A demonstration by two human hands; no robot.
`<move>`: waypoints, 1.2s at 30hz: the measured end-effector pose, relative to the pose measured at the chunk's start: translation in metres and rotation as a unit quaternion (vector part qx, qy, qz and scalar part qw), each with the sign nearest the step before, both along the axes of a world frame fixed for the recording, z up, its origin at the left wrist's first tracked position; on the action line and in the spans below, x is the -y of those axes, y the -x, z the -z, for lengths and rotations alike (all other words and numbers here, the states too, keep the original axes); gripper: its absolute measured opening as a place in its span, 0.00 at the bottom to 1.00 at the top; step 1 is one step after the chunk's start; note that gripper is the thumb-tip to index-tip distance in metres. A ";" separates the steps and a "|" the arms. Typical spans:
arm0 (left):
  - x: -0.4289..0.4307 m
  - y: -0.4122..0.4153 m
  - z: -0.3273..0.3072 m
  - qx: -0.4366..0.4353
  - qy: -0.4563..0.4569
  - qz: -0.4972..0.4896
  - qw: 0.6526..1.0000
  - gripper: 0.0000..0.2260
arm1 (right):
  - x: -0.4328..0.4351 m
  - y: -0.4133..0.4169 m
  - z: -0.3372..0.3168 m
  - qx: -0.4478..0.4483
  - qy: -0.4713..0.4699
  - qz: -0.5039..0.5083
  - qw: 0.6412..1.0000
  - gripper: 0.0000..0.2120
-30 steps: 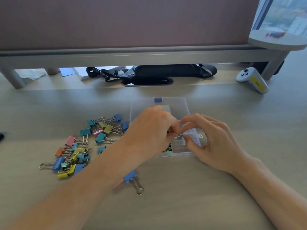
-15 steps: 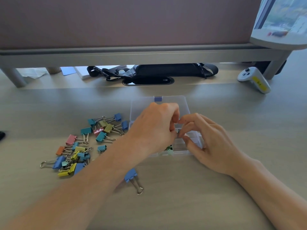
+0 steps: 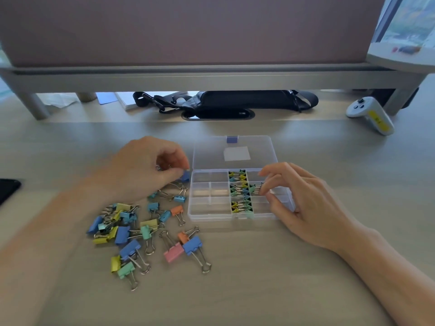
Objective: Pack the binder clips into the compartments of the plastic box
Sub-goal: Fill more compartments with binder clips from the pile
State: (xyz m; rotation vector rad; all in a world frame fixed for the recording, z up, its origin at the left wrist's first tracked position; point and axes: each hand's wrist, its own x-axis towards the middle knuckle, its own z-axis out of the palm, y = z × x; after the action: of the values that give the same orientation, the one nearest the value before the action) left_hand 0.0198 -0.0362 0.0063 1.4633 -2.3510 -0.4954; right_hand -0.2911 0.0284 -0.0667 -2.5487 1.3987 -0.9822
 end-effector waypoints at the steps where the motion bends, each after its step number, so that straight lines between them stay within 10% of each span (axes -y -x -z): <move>1: 0.000 -0.009 -0.003 0.028 -0.021 0.006 0.999 0.06 | 0.000 0.000 0.000 0.002 -0.001 0.000 1.000 0.13; 7: -0.013 -0.016 -0.006 0.143 -0.075 0.058 0.985 0.04 | 0.000 -0.001 0.001 0.013 -0.002 -0.001 1.000 0.11; 27: -0.007 0.008 -0.009 0.114 -0.056 0.002 0.992 0.15 | 0.001 0.000 0.002 0.031 0.002 -0.008 0.999 0.12; 36: -0.009 0.073 -0.006 -0.122 -0.106 0.082 0.983 0.06 | 0.002 -0.001 0.001 0.038 -0.009 -0.003 0.999 0.14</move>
State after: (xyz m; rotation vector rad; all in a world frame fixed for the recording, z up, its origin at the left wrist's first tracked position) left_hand -0.0535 -0.0267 0.0120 1.2151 -2.2861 -0.9383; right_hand -0.2901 0.0269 -0.0674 -2.4746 1.3718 -1.0488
